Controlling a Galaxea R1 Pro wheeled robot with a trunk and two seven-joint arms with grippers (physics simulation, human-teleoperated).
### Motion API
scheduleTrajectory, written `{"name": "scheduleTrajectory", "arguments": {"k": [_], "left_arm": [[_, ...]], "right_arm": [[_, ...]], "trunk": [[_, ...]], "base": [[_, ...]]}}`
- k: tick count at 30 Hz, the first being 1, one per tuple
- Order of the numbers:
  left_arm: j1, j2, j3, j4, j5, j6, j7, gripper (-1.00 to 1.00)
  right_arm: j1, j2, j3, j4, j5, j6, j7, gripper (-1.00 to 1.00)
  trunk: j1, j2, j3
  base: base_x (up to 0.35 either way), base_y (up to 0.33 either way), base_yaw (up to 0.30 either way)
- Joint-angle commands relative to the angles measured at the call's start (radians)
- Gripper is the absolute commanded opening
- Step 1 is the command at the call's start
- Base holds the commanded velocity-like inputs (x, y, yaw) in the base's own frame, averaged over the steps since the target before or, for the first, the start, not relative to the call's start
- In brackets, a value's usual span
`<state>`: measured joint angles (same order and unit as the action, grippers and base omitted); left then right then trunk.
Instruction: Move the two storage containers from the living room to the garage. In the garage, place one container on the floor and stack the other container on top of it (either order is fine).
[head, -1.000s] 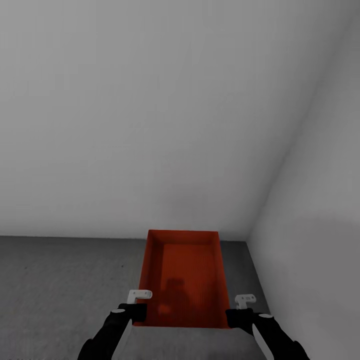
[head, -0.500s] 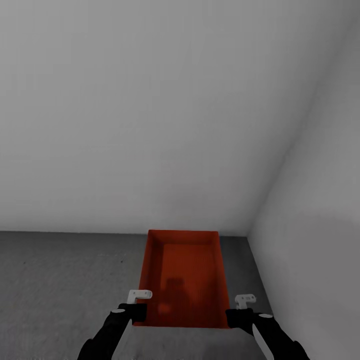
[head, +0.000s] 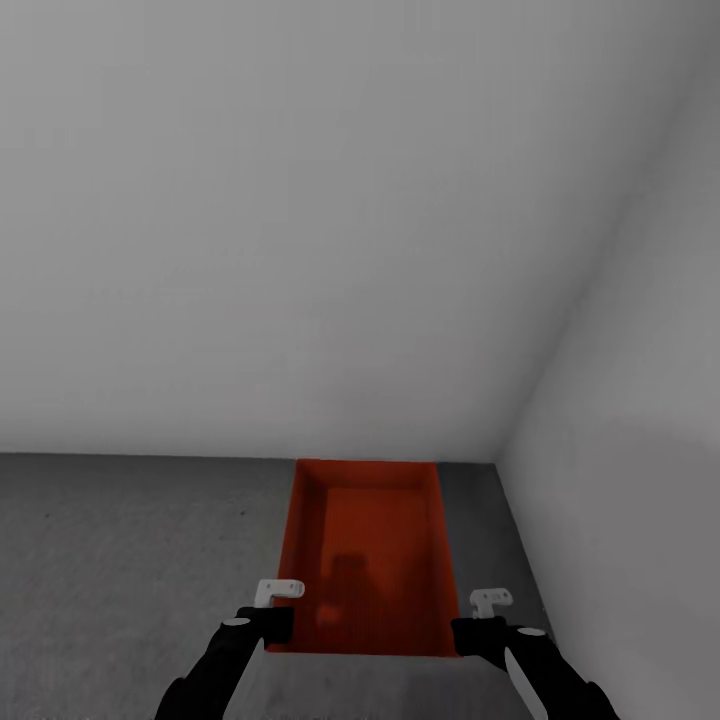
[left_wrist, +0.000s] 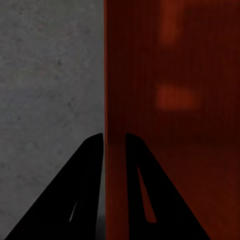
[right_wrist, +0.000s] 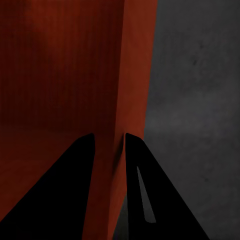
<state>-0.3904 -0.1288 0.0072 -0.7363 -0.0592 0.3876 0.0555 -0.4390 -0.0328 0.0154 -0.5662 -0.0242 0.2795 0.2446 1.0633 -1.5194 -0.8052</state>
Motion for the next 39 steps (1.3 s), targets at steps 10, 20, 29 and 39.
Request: {"name": "scheduleTrajectory", "arguments": {"k": [10, 20, 29, 39], "left_arm": [[-0.001, -0.007, 0.013, -0.002, 0.022, 0.008, 0.007, -1.00], [-0.001, -0.008, 0.013, -0.002, 0.022, 0.008, 0.007, -1.00], [-0.001, -0.008, 0.013, -0.002, 0.022, 0.008, 0.007, -1.00], [-0.001, -0.007, 0.013, -0.002, 0.022, 0.008, 0.007, -1.00]], "right_arm": [[0.000, 0.004, 0.038, -0.004, 0.000, 0.003, 0.001, -1.00], [0.000, 0.004, 0.038, -0.004, 0.000, 0.003, 0.001, -1.00], [0.000, 0.004, 0.038, -0.004, 0.000, 0.003, 0.001, -1.00], [0.000, 0.004, 0.038, -0.004, 0.000, 0.003, 0.001, -1.00]], "trunk": [[0.038, -0.071, -0.048], [0.077, -0.141, -0.096], [0.111, -0.204, -0.139], [0.150, -0.274, -0.184]], "base": [[0.000, 0.000, 0.000], [0.000, 0.000, 0.000], [0.000, 0.000, 0.000], [0.000, 0.000, 0.000]]}}
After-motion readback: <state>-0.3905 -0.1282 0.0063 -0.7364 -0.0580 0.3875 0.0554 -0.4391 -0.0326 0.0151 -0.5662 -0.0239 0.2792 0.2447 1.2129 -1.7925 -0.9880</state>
